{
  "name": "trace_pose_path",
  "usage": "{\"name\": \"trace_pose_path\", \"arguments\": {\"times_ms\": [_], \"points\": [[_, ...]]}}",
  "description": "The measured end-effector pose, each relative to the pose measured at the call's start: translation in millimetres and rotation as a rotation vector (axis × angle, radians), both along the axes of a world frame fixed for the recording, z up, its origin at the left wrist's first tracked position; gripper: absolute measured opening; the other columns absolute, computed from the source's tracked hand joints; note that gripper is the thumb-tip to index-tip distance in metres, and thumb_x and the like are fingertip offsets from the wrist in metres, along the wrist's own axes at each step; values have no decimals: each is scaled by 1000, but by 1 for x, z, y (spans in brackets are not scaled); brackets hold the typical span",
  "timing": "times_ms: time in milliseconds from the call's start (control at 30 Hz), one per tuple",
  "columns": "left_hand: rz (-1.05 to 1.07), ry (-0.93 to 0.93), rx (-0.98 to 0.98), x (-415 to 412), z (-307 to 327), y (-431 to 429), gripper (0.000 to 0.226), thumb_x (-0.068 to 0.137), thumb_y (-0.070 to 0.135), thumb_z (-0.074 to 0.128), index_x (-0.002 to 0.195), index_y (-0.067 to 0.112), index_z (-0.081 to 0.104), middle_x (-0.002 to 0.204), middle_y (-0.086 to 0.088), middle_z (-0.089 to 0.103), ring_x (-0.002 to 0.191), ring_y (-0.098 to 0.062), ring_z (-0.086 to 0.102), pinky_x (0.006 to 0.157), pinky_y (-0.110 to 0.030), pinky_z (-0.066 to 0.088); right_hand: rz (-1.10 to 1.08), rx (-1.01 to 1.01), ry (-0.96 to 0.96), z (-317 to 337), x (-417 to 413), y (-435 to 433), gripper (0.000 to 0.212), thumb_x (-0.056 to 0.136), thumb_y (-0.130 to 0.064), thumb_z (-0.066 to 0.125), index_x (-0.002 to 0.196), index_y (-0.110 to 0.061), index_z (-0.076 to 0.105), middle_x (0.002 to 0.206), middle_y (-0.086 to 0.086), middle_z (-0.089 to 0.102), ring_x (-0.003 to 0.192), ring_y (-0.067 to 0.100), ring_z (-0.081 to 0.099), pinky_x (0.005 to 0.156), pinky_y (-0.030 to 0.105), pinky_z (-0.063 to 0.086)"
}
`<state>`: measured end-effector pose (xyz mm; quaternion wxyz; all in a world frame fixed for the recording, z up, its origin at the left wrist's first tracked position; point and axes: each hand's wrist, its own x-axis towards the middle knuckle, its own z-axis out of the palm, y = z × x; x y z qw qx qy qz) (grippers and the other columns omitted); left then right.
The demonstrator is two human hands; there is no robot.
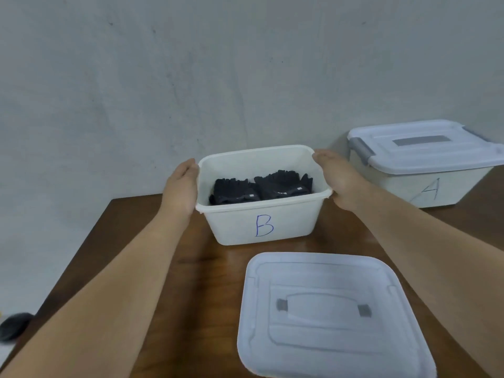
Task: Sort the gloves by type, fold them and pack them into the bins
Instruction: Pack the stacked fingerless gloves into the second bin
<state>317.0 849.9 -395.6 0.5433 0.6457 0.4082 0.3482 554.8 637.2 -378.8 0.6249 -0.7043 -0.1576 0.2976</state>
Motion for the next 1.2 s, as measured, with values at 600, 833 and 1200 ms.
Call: {"name": "trace_pose_path", "arguments": {"times_ms": [600,833,1200], "points": [[-251,542,-217,-78,-37,-193,52,112,56,32,120,18,66,120,-2,71,108,-22,66,85,-38,54,104,-592,-45,-25,-88,-215,60,107,-60,50,151,-20,52,142,8,61,119,29,60,92,43,52],[-192,501,-82,-108,4,-210,56,109,56,43,121,9,71,110,-5,74,101,-21,68,82,-35,52,123,-478,-117,6,-117,-235,31,104,-46,62,118,-19,70,114,8,71,104,31,70,95,46,59],[-159,17,106,-141,145,-188,44,107,50,40,128,19,64,124,-9,69,115,-18,66,101,-40,53,18,124,-332,140,-135,-202,32,104,-48,58,125,-27,68,119,-4,73,108,18,72,93,37,59]]}}
